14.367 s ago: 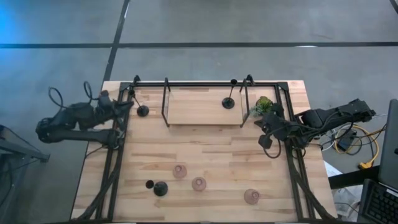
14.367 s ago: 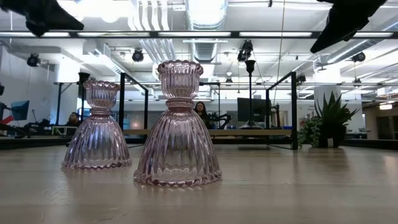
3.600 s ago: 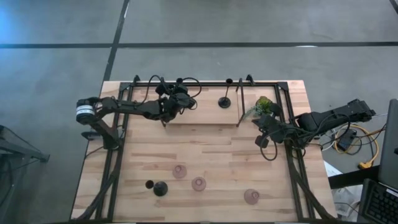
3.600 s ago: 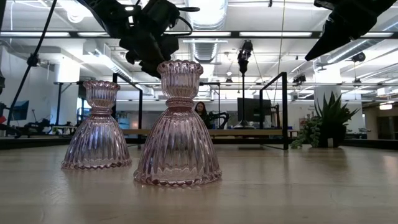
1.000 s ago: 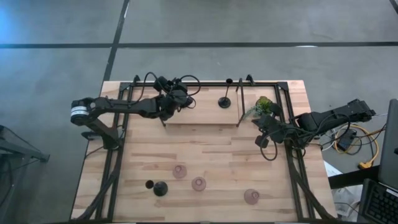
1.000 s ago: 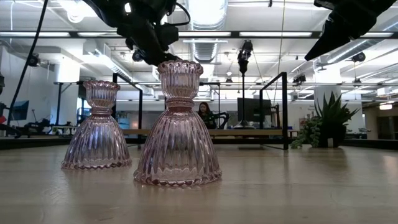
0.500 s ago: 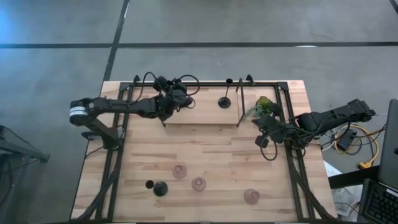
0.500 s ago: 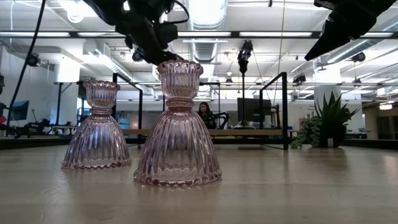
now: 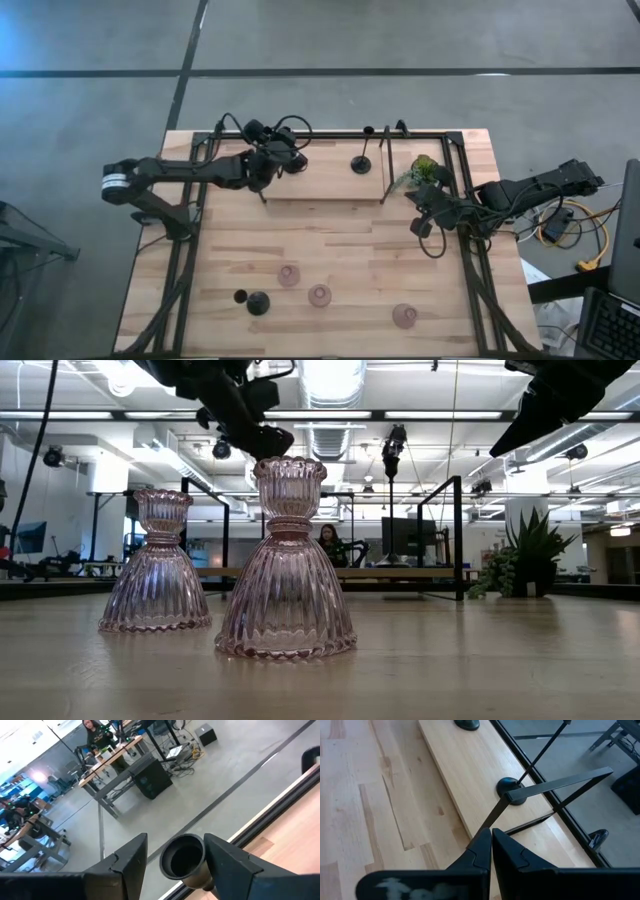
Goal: Pick & Place candle stick holders
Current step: Put the top black candle holder on the shelf, then put the black candle holder on the shelf
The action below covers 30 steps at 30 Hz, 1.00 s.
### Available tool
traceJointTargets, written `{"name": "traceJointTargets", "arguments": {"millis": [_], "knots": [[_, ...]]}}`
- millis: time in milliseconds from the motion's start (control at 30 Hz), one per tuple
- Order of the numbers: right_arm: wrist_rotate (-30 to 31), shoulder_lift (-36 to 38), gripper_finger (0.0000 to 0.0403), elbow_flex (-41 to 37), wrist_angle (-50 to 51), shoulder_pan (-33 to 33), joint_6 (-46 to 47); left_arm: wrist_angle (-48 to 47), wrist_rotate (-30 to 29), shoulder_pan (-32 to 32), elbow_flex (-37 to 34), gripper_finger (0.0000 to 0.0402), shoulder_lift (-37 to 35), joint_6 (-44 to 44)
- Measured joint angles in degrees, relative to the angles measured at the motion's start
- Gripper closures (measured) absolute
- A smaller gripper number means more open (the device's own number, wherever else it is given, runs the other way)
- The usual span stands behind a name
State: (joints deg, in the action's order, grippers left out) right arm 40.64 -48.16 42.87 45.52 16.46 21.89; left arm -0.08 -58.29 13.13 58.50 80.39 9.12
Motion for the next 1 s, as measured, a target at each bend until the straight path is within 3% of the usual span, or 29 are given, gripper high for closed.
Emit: {"name": "traceJointTargets", "arguments": {"millis": [600,1000], "knots": [[0.0,0.0,0.0394,0.0,0.0,0.0,0.0,-0.01,0.65,-0.27,0.0,0.0204,-1.97,-0.24],[0.0,0.01,0.0394,0.0,0.0,0.01,0.0,-0.11,4.99,-0.33,0.55,0.0204,-6.05,-0.14]]}}
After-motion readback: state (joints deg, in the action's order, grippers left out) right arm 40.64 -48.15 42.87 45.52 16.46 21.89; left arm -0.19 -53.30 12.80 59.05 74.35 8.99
